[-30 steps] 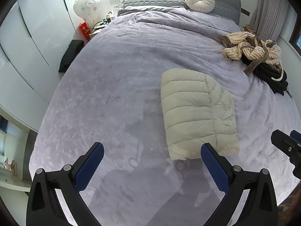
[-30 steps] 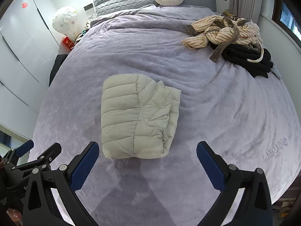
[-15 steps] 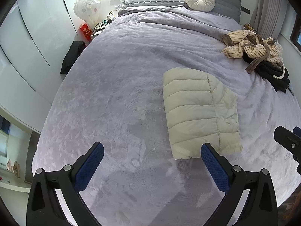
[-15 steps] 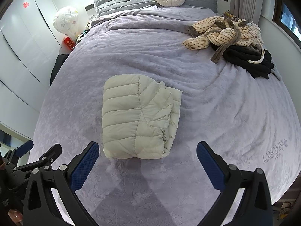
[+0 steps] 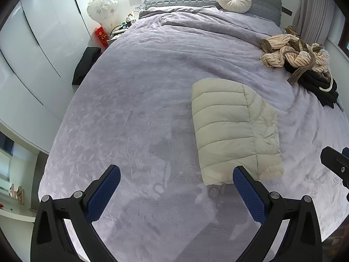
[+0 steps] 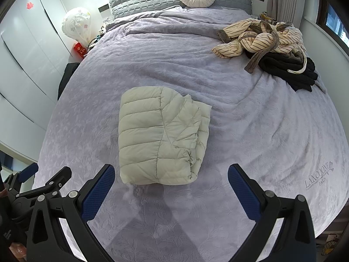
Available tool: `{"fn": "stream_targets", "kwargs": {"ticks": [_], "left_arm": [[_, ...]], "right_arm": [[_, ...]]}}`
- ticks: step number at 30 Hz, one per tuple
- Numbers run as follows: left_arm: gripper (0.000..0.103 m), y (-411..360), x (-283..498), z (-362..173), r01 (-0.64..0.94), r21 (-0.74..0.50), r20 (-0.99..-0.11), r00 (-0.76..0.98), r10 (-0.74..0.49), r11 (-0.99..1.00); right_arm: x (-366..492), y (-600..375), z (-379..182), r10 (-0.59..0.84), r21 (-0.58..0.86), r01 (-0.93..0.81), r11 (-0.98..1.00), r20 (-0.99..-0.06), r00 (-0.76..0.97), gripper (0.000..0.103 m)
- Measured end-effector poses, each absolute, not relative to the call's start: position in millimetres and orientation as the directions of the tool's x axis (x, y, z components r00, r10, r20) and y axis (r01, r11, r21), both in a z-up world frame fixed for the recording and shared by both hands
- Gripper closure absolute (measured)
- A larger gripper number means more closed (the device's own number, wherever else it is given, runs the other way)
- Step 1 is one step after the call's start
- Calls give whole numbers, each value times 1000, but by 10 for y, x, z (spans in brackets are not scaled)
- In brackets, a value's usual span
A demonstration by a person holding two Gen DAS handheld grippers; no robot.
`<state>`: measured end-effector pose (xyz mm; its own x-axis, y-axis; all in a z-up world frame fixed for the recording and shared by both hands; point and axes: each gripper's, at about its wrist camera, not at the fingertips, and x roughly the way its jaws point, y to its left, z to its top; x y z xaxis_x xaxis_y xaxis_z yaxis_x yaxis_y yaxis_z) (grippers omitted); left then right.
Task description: Fold large clothes
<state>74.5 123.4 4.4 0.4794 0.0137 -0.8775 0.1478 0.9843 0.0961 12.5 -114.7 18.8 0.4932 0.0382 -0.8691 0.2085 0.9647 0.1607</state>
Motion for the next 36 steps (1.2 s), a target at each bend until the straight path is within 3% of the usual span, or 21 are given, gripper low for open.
{"fn": "stream_targets", "kwargs": {"ticks": [36], "left_arm": [[0, 1271, 754, -17, 140, 106, -883, 468, 29, 984]], "right_arm": [[160, -1168, 198, 35, 154, 203, 967, -870, 491, 0]]}}
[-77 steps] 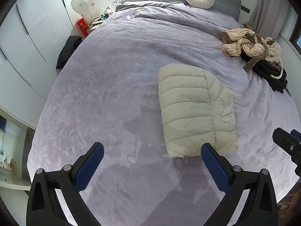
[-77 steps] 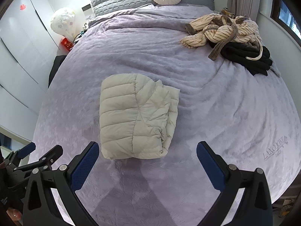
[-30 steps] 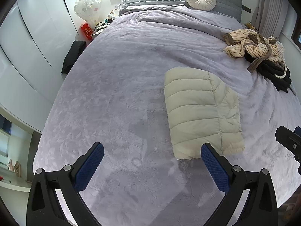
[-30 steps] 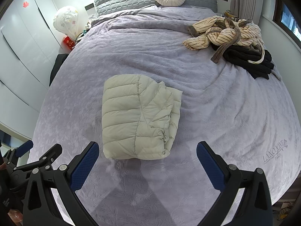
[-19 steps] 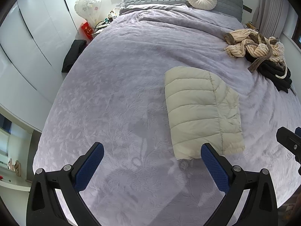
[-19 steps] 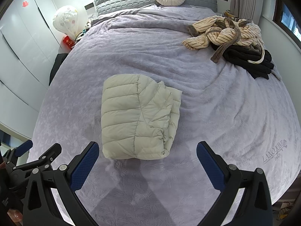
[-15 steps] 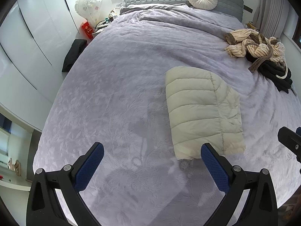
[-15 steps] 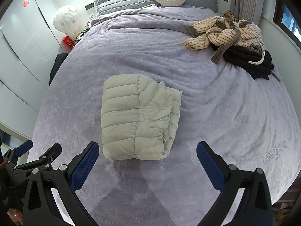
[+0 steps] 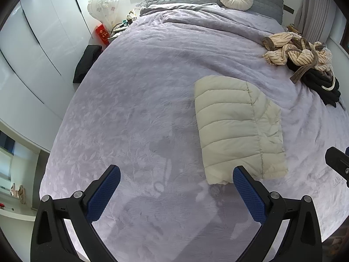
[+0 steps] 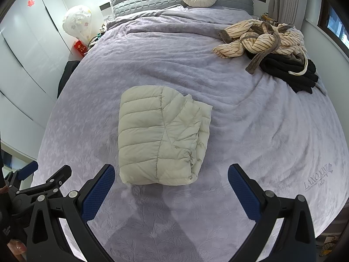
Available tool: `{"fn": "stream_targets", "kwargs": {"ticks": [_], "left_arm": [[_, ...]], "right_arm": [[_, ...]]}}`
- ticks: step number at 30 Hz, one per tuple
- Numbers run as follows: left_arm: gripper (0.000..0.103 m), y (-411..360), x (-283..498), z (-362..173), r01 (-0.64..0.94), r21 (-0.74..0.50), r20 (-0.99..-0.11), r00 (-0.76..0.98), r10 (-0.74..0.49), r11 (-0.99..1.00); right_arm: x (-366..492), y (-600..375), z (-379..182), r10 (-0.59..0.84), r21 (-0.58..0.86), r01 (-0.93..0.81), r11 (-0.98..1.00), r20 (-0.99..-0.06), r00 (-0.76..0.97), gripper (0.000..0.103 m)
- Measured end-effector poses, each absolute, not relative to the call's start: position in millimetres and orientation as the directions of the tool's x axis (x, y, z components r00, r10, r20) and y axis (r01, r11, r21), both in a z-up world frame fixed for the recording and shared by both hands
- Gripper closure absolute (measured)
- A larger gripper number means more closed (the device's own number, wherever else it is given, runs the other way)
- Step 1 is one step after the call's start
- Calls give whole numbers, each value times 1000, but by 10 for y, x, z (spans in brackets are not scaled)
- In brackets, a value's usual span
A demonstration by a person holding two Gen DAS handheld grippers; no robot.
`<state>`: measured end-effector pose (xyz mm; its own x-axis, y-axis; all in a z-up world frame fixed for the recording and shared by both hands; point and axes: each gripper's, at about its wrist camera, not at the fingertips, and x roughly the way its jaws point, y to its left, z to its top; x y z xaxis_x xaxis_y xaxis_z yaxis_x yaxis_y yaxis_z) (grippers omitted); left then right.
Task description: Fold large clothes
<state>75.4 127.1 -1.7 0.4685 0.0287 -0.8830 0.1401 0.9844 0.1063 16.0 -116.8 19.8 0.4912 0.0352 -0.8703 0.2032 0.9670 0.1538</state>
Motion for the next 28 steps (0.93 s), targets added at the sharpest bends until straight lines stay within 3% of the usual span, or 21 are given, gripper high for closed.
{"fn": "stream_targets", "kwargs": {"ticks": [28], "left_arm": [[0, 1258, 715, -23, 164, 140, -870, 492, 41, 976]], "right_arm": [[153, -1248, 118, 43, 148, 188, 971, -881, 472, 0]]}}
